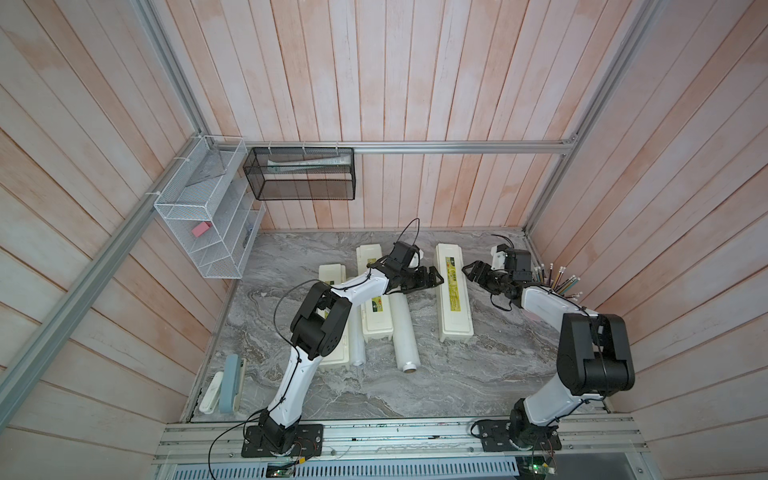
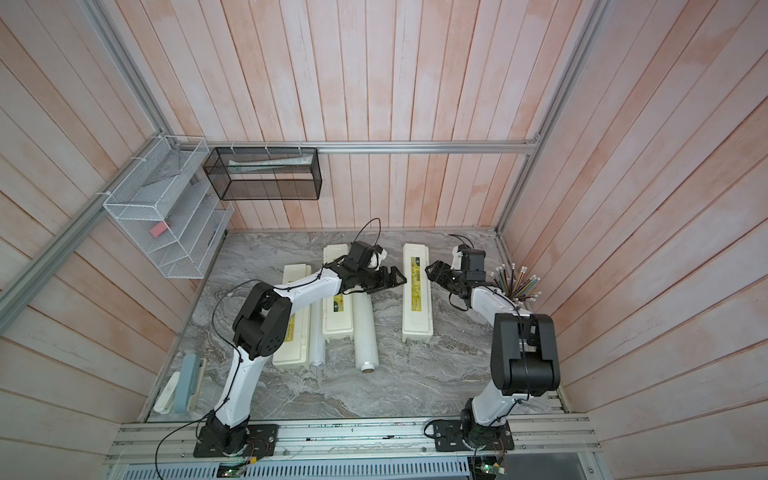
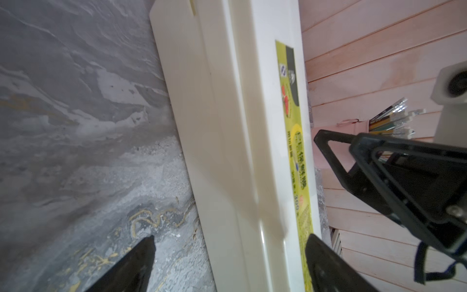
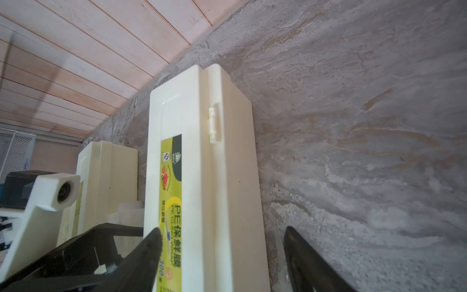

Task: Put plastic wrap rolls into dispensers
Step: Close the lid on the plastic wrap cutting box.

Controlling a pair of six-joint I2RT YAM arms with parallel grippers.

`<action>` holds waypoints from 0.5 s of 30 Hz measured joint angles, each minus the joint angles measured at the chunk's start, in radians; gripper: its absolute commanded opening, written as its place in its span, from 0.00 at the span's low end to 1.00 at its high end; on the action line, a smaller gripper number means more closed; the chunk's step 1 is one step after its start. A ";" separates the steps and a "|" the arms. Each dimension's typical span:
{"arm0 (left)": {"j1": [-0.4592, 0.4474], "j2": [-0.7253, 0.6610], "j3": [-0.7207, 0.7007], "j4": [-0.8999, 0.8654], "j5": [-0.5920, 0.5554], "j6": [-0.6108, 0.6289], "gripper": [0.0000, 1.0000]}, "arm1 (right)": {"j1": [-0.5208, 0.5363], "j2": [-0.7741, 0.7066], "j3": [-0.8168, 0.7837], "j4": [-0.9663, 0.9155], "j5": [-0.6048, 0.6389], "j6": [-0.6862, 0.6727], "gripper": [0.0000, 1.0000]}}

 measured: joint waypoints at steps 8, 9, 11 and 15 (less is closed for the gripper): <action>-0.003 0.019 0.003 0.124 0.007 -0.059 0.95 | -0.006 0.085 0.053 0.037 -0.056 -0.008 0.74; -0.008 0.023 0.003 0.135 0.007 -0.064 0.95 | -0.006 0.093 0.058 0.040 -0.063 -0.011 0.74; -0.021 0.033 0.004 0.163 0.005 -0.078 0.96 | -0.006 0.119 0.072 0.043 -0.077 -0.021 0.72; -0.037 0.053 0.004 0.201 -0.001 -0.103 0.96 | -0.006 0.159 0.088 0.047 -0.100 -0.033 0.71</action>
